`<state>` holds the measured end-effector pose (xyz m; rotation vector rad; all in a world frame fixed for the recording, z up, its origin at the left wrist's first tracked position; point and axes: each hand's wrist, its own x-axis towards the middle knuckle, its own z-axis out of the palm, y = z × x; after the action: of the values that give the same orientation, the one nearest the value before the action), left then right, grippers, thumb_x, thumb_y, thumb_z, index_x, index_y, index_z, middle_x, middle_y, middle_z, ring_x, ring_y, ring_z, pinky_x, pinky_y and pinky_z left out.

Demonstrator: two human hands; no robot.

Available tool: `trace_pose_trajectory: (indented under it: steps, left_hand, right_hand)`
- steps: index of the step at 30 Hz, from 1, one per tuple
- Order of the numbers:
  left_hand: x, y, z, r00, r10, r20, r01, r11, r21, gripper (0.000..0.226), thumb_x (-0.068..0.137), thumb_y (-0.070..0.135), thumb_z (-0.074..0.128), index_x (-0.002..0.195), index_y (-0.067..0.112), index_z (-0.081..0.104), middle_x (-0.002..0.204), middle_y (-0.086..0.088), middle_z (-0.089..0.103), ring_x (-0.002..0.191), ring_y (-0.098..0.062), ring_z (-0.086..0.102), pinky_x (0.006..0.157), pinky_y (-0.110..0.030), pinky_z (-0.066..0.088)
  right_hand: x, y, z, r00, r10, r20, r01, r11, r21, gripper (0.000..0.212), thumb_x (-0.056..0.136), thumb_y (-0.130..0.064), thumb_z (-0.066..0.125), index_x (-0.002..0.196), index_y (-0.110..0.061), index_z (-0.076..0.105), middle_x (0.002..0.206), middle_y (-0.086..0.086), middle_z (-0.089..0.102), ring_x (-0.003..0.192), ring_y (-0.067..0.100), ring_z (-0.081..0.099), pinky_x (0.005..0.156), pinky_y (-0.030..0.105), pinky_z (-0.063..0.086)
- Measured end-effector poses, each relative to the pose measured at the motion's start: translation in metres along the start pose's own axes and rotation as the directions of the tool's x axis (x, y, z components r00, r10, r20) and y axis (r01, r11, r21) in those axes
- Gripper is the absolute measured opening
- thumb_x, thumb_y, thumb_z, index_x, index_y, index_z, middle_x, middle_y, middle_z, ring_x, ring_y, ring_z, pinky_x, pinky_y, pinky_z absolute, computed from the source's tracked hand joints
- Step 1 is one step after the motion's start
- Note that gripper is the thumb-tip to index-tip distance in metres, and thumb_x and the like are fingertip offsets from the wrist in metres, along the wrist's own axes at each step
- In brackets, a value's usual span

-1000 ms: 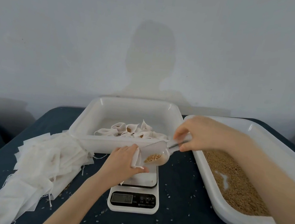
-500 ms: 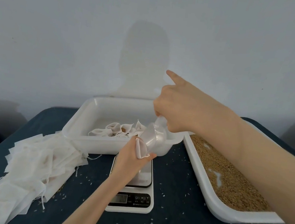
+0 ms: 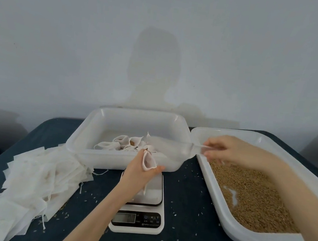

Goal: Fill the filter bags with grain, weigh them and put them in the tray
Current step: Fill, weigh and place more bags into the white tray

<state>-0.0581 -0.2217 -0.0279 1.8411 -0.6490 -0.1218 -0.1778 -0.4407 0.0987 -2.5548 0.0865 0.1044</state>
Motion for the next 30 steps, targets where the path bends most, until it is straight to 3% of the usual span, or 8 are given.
trace_pose_trajectory:
  steps: [4,8,10,12,16,20,26,30]
  left_hand:
    - [0.001,0.001,0.007,1.000,-0.005,0.027,0.006,0.999,-0.042,0.035,0.079,0.025,0.075,0.078,0.024,0.040,0.074,0.009,0.044,0.067,-0.005,0.043,0.061,-0.017,0.035]
    - [-0.001,0.000,0.016,0.999,-0.035,0.033,0.034,0.998,0.050,0.038,0.071,0.029,0.076,0.084,0.025,0.041,0.077,0.009,0.048,0.069,-0.006,0.046,0.059,-0.015,0.036]
    - [-0.002,0.001,0.018,0.999,-0.045,0.029,0.042,0.996,0.083,0.039,0.070,0.031,0.076,0.090,0.025,0.042,0.082,0.007,0.053,0.072,-0.005,0.050,0.058,-0.011,0.038]
    - [-0.002,0.000,0.017,0.999,-0.040,0.036,0.038,0.998,0.054,0.043,0.071,0.030,0.078,0.096,0.019,0.045,0.089,0.003,0.058,0.079,-0.006,0.056,0.062,-0.012,0.042]
    - [-0.004,-0.004,0.014,0.998,-0.025,0.057,0.024,0.999,0.027,0.043,0.072,0.028,0.080,0.088,0.024,0.041,0.080,0.008,0.053,0.063,0.012,0.049,0.057,-0.006,0.039]
    - [-0.007,-0.011,0.009,0.988,-0.042,0.146,0.044,0.999,-0.009,0.052,0.069,0.022,0.080,0.097,0.036,0.038,0.091,0.012,0.053,0.073,0.017,0.050,0.057,-0.004,0.038]
    - [-0.010,-0.017,0.011,0.985,-0.049,0.166,0.060,0.996,-0.063,0.059,0.068,0.027,0.079,0.109,0.045,0.040,0.103,0.014,0.060,0.089,0.006,0.058,0.070,-0.008,0.046]
    - [-0.009,-0.016,0.020,0.987,-0.046,0.156,0.063,0.992,-0.105,0.056,0.071,0.024,0.073,0.115,0.041,0.041,0.107,0.005,0.060,0.091,-0.011,0.062,0.079,-0.029,0.055]
  right_hand:
    - [0.021,0.002,0.046,0.998,0.063,-0.006,-0.059,0.962,0.267,0.025,0.086,-0.046,0.064,0.099,-0.025,0.059,0.068,-0.007,0.056,0.049,0.001,0.046,0.049,0.016,0.040]
    - [0.046,-0.016,0.081,0.980,0.146,-0.135,-0.076,0.903,0.423,0.034,0.073,-0.047,0.077,0.089,-0.024,0.058,0.054,-0.010,0.052,0.042,0.006,0.043,0.046,0.022,0.036]
    - [0.054,-0.024,0.090,0.974,0.143,-0.176,-0.058,0.907,0.418,0.033,0.072,-0.042,0.080,0.081,-0.021,0.056,0.049,-0.013,0.051,0.035,-0.001,0.043,0.037,0.013,0.031]
    - [0.058,-0.030,0.098,0.974,0.108,-0.198,-0.026,0.926,0.376,0.028,0.074,-0.035,0.080,0.077,-0.020,0.056,0.059,-0.010,0.056,0.040,-0.004,0.051,0.040,0.010,0.037]
    - [0.061,-0.035,0.108,0.976,0.096,-0.195,-0.034,0.954,0.297,0.018,0.076,-0.018,0.073,0.075,-0.017,0.055,0.069,-0.001,0.059,0.061,0.012,0.059,0.061,0.025,0.048]
    - [0.063,-0.040,0.100,0.978,0.087,-0.190,-0.009,0.925,0.379,0.017,0.079,-0.017,0.072,0.076,-0.018,0.056,0.072,-0.002,0.057,0.052,0.005,0.053,0.050,0.016,0.042]
    - [0.058,-0.041,0.080,0.977,0.100,-0.191,-0.013,0.912,0.411,0.016,0.080,-0.017,0.072,0.076,-0.020,0.057,0.059,-0.008,0.055,0.041,0.000,0.048,0.038,0.012,0.033]
    - [0.053,-0.035,0.075,0.979,0.120,-0.168,-0.028,0.883,0.468,0.015,0.080,-0.019,0.073,0.078,-0.020,0.058,0.050,-0.008,0.054,0.042,0.005,0.047,0.040,0.018,0.034]
